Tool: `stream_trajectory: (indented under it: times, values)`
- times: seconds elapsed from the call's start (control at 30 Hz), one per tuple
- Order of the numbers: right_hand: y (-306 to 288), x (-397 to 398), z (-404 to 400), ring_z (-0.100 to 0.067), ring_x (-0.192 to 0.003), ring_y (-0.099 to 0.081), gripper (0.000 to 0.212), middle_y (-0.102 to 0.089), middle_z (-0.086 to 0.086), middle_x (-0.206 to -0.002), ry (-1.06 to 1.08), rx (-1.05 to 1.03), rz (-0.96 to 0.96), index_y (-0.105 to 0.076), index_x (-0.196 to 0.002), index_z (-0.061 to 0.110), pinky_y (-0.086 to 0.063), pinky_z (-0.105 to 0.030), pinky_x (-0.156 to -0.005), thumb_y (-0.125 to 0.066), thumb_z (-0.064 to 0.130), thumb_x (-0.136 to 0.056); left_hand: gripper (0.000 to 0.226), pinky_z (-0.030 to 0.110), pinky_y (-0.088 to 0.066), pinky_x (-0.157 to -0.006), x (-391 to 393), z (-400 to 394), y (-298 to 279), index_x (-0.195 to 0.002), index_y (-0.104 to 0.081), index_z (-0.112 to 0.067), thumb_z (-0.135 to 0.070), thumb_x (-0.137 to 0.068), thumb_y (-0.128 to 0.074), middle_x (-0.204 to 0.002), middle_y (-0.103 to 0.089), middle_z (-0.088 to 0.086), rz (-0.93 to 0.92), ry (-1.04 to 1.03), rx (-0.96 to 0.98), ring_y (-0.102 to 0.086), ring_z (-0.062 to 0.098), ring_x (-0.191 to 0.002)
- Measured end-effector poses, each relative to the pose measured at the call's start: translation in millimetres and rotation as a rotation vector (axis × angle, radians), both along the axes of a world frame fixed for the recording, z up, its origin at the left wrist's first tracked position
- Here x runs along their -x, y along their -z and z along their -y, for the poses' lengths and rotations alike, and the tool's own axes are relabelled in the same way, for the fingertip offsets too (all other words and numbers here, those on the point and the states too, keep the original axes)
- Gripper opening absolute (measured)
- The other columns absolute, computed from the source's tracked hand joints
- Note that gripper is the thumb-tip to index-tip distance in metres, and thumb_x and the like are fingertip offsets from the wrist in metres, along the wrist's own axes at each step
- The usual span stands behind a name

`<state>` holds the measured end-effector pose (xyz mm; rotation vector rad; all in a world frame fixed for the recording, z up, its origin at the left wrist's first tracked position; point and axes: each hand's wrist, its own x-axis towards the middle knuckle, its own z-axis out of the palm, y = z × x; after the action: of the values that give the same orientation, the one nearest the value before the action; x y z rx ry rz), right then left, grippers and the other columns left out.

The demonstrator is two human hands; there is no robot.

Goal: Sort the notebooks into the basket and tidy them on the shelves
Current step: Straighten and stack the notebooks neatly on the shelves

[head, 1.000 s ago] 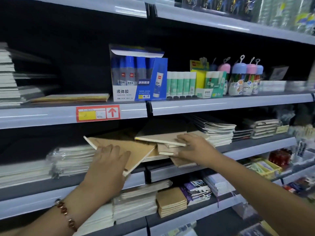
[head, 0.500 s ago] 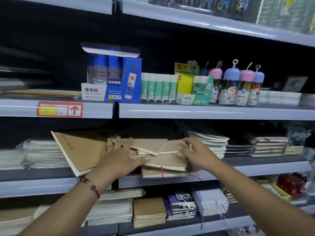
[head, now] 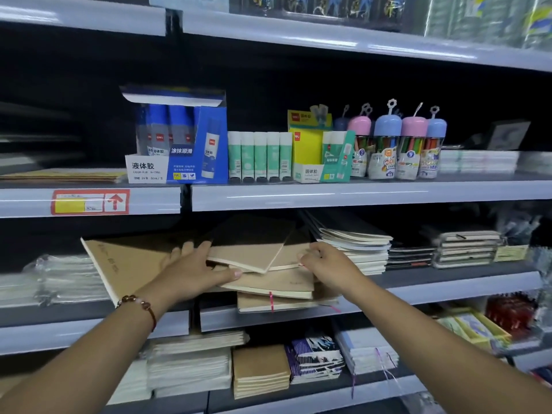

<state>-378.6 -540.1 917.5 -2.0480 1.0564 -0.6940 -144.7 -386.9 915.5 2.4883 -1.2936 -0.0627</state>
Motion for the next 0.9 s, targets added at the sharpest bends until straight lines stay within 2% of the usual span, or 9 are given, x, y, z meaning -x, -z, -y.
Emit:
stream_trajectory:
  times: [0.1, 0.23, 0.37, 0.53, 0.57, 0.63, 0.7, 0.8, 0.9]
  values:
    - [-0.9, -2.5, -1.6, -0.019, -0.121, -0.056, 0.053, -0.060, 0.000, -0.135, 0.030, -0.017, 0.018, -0.052, -0.139, 0.018, -0.042, -0.032, -0.103, -0.062, 0.043, -0.093, 0.098, 0.039, -0.027, -0.110, 7.7, -2.3, 4.6, -0.154, -0.028, -0.033, -0.085, -0.074, -0.051, -0.148, -0.033, 0.004, 0.033, 0.018, 0.073, -0.032, 0.030, -0.135]
    - [-0.5, -6.2, -7.2, -0.019, -0.113, -0.059, 0.053, -0.068, 0.001, -0.116, 0.071, -0.028, 0.041, -0.053, -0.138, 0.017, -0.044, -0.034, -0.097, -0.060, 0.044, -0.093, 0.076, 0.035, -0.028, -0.110, 27.1, -4.7, 10.4, -0.153, -0.033, -0.033, -0.066, -0.087, -0.053, -0.148, -0.032, 0.002, 0.030, 0.052, 0.153, -0.034, 0.028, -0.132]
    - [0.6, -7.8, -13.2, -0.021, -0.120, -0.057, 0.056, -0.061, 0.000, -0.134, 0.090, -0.026, 0.073, -0.055, -0.137, 0.016, -0.043, -0.036, -0.102, -0.060, 0.049, -0.092, 0.067, 0.031, -0.032, -0.112, 46.6, -2.4, 21.0, -0.152, -0.038, -0.026, -0.050, -0.092, -0.056, -0.150, -0.029, 0.003, -0.059, 0.080, 0.290, -0.037, 0.027, -0.134]
    - [3.0, -9.0, -22.6, -0.017, -0.116, -0.060, 0.052, -0.059, 0.003, -0.135, 0.080, -0.074, 0.150, -0.056, -0.135, 0.016, -0.043, -0.032, -0.097, -0.060, 0.047, -0.093, 0.069, 0.031, -0.025, -0.117, 59.4, -2.0, 30.8, -0.153, -0.038, -0.022, -0.048, -0.092, -0.060, -0.160, -0.022, 0.003, -0.132, 0.065, 0.389, -0.027, 0.023, -0.145]
    - [3.4, -8.4, -24.4, -0.010, -0.110, -0.063, 0.047, -0.060, 0.005, -0.130, 0.071, -0.083, 0.163, -0.058, -0.131, 0.017, -0.044, -0.030, -0.093, -0.060, 0.046, -0.094, 0.073, 0.031, -0.025, -0.118, 59.9, -2.9, 31.8, -0.152, -0.038, -0.022, -0.051, -0.090, -0.062, -0.161, -0.020, 0.002, -0.150, 0.065, 0.393, -0.025, 0.022, -0.146]
    - [4.2, -6.5, -24.8, 0.011, -0.072, -0.065, 0.027, -0.062, 0.012, -0.108, 0.036, -0.115, 0.195, -0.062, -0.113, 0.019, -0.046, -0.022, -0.075, -0.058, 0.041, -0.097, 0.080, 0.033, -0.023, -0.120, 61.5, -4.7, 33.3, -0.151, -0.039, -0.020, -0.055, -0.085, -0.068, -0.163, -0.017, 0.003, -0.172, 0.068, 0.400, -0.022, 0.021, -0.149]
    - [3.1, -3.4, -23.4, 0.012, -0.048, -0.059, 0.019, -0.062, 0.012, -0.093, 0.021, -0.172, 0.229, -0.061, -0.104, 0.020, -0.041, -0.021, -0.060, -0.057, 0.037, -0.099, 0.085, 0.031, -0.023, -0.120, 68.2, -7.2, 35.7, -0.151, -0.040, -0.019, -0.055, -0.081, -0.072, -0.163, -0.017, 0.003, -0.165, 0.084, 0.410, -0.021, 0.020, -0.149]
    - [-0.3, 0.7, -19.1, -0.004, -0.061, -0.066, 0.022, -0.068, 0.006, -0.095, 0.028, -0.246, 0.282, -0.064, -0.108, 0.020, -0.037, -0.024, -0.056, -0.059, 0.038, -0.097, 0.078, 0.024, -0.026, -0.112, 83.3, -10.1, 42.1, -0.149, -0.043, -0.024, -0.050, -0.082, -0.074, -0.157, -0.022, 0.001, -0.111, 0.128, 0.452, -0.027, 0.019, -0.145]
    - [-1.1, 5.6, -14.2, -0.007, -0.080, -0.059, 0.023, -0.064, 0.009, -0.098, 0.040, -0.298, 0.317, -0.065, -0.110, 0.020, -0.036, -0.028, -0.068, -0.061, 0.038, -0.096, 0.064, 0.020, -0.034, -0.098, 87.8, -11.0, 48.9, -0.140, -0.052, -0.032, -0.051, -0.083, -0.073, -0.144, -0.032, -0.005, -0.048, 0.131, 0.533, -0.036, 0.018, -0.134]
